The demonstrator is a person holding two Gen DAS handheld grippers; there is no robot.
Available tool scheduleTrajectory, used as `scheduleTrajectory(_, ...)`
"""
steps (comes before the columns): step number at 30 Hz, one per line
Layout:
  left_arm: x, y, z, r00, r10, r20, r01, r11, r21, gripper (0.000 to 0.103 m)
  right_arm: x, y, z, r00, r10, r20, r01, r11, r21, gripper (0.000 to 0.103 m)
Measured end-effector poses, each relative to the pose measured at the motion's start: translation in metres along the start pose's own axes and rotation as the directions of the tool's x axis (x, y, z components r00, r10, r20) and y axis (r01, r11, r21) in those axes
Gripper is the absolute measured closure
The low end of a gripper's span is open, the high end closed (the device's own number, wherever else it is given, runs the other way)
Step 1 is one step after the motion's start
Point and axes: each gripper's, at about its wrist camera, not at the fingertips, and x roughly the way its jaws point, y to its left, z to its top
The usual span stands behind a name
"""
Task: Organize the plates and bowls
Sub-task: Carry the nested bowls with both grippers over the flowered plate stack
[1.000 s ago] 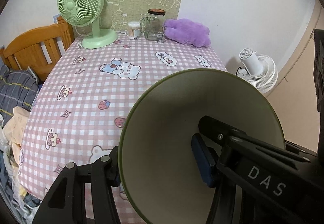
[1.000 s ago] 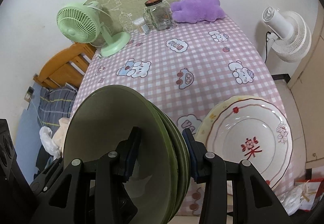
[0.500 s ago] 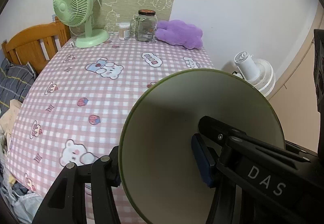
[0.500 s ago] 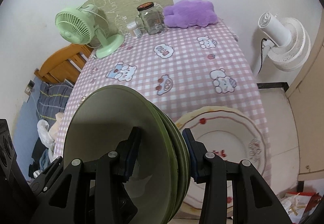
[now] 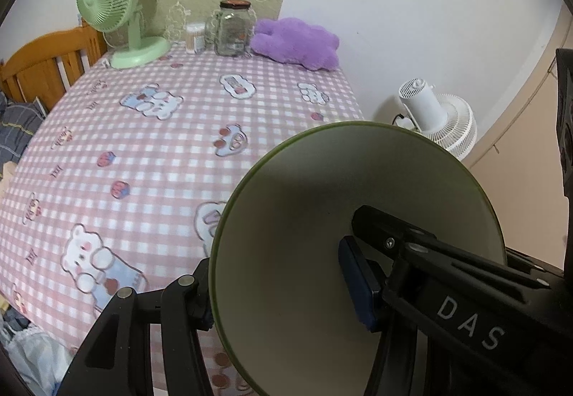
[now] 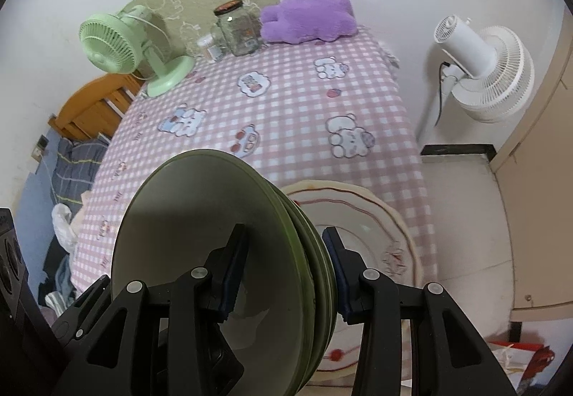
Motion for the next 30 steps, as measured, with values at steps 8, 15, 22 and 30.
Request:
scheduleTrajectory(8, 0.020, -0.007, -0.011, 0.999, -0.012, -0.053, 0.009, 0.999, -0.042, 0.045, 0.016, -0.017, -0.005, 0.998, -0.027, -0.059, 0.027, 1.000, -0.011, 0.057)
scheduleTrajectory(15, 0.036, -0.005, -0.017, 0.994, -0.012, -0.105, 0.004, 0.997, -0.075, 0.045, 0.031, -0.023, -0.009, 0.993, -0.038, -0.114, 0.036, 0.999, -0.016, 0.057)
scheduleTrajectory(22, 0.044, -0.005, -0.017, 0.992, 0.001, -0.123, -0.010, 0.997, -0.075, 0.045, 0.043, -0.026, -0.008, 0.990, -0.032, -0.139, 0.032, 0.999, -0.006, 0.057)
scheduleTrajectory(30, 0.050, -0.013, -0.010, 0.992, 0.043, -0.121, -0.045, 0.999, -0.016, 0.045, 0.051, -0.033, -0.003, 0.990, -0.015, -0.143, 0.019, 1.000, 0.024, 0.058)
